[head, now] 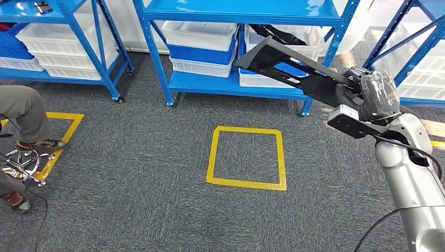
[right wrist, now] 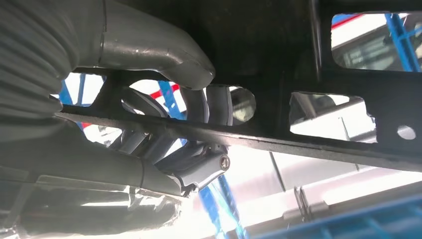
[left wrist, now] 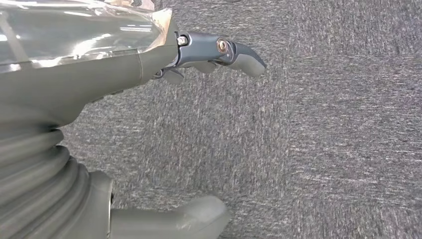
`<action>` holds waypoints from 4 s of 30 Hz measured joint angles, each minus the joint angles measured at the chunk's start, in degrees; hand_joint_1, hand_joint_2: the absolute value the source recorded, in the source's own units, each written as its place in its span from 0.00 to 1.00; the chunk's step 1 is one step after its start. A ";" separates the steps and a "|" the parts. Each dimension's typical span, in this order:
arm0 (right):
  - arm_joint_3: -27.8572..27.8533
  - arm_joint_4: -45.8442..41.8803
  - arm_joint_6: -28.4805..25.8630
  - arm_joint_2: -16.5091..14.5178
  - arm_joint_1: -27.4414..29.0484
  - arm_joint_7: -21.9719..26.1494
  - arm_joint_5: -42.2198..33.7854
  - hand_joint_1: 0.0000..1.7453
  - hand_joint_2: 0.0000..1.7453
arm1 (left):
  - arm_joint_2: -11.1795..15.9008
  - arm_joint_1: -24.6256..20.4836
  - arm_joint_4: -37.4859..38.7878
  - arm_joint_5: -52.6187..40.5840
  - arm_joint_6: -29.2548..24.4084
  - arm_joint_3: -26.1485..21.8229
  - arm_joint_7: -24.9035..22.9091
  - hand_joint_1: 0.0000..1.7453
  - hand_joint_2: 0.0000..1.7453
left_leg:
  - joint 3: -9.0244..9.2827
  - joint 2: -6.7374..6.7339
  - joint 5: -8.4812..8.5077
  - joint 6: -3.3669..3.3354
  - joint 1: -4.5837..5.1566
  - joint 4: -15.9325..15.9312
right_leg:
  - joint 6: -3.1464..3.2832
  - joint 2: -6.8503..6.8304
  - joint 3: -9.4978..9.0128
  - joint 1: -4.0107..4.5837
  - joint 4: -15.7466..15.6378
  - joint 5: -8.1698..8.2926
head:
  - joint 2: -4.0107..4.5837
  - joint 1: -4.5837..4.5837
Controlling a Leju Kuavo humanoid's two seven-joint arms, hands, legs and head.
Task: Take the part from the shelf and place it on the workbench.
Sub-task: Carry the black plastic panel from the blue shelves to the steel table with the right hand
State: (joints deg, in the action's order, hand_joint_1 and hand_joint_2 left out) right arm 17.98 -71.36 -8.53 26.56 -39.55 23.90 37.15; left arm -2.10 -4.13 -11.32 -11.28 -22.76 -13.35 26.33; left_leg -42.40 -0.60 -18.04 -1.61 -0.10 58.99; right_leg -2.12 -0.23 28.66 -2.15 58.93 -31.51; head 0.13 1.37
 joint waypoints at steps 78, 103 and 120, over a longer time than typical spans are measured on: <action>-2.69 -3.54 -0.51 1.41 4.13 -0.65 6.69 1.00 1.00 | -1.44 -4.21 -0.51 -8.40 3.90 3.35 -6.28 0.00 1.00 | 7.48 0.46 -6.24 -1.65 0.26 -1.88 | -0.15 -1.63 6.07 0.94 2.63 2.37 | 0.00 0.46; 6.21 4.94 -3.39 -15.34 -3.67 -1.01 12.91 1.00 1.00 | -1.45 -6.15 -0.63 -10.85 4.17 4.22 -11.09 0.00 1.00 | 6.65 -0.59 -6.76 1.46 -0.65 -0.10 | 1.32 -1.39 4.24 0.81 -0.77 4.76 | 0.00 0.68; 10.95 7.52 -3.89 -24.29 -7.42 -3.73 16.53 1.00 1.00 | -0.68 -6.82 -0.61 -10.33 4.36 4.15 -11.82 0.00 1.00 | 6.53 3.27 -5.22 0.17 0.04 -1.49 | 0.84 0.72 3.88 1.72 -1.17 4.51 | 0.00 0.37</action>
State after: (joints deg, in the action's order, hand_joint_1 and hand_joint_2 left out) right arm 28.93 -63.84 -12.41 2.27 -46.98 20.16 53.68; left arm -2.78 -10.95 -11.93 -21.61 -18.40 -9.21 14.51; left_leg -35.87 2.67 -23.25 -1.44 -0.06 57.50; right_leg -1.28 0.49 32.54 -0.42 57.75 -27.00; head 0.13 1.74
